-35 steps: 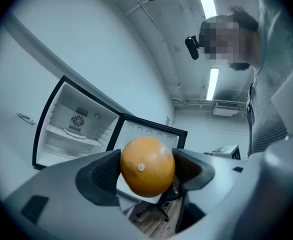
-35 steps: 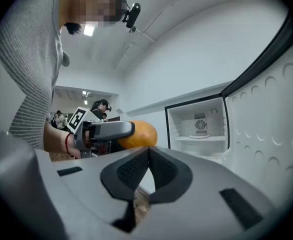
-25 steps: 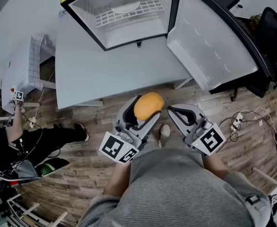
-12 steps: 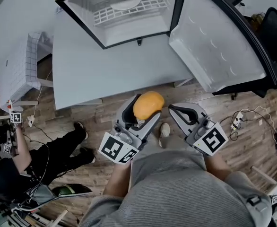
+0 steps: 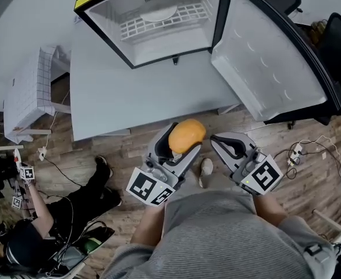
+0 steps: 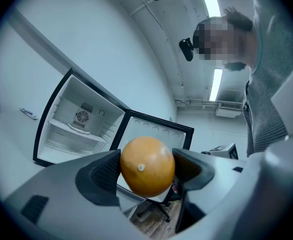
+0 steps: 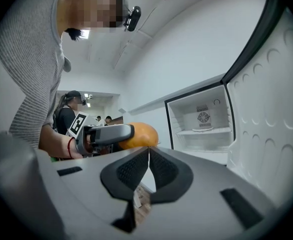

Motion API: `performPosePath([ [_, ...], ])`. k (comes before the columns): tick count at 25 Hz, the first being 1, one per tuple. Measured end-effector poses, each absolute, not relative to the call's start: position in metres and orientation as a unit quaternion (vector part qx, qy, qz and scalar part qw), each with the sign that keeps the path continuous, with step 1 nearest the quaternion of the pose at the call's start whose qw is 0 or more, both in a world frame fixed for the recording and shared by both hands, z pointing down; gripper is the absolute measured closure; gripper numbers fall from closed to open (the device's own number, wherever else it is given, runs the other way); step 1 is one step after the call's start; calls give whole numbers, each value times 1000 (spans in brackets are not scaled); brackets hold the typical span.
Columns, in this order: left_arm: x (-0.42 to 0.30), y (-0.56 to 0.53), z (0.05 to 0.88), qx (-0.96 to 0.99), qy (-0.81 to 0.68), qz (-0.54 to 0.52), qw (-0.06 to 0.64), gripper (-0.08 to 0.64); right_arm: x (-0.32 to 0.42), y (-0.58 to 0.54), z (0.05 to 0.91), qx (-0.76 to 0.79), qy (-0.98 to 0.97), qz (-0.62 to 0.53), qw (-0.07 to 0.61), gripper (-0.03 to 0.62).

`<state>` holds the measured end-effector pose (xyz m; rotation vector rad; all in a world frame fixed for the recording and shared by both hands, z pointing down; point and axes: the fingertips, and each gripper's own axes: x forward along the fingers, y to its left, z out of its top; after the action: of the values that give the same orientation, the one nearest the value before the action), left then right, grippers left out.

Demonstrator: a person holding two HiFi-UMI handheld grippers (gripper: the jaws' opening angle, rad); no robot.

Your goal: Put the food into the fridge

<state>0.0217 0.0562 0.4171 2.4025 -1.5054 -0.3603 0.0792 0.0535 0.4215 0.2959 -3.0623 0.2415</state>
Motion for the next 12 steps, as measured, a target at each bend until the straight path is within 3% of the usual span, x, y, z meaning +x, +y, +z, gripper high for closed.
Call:
performPosePath([
  [12, 22, 62, 415, 836, -517, -122, 139, 242, 80, 58, 416, 101, -991, 81, 16, 578],
])
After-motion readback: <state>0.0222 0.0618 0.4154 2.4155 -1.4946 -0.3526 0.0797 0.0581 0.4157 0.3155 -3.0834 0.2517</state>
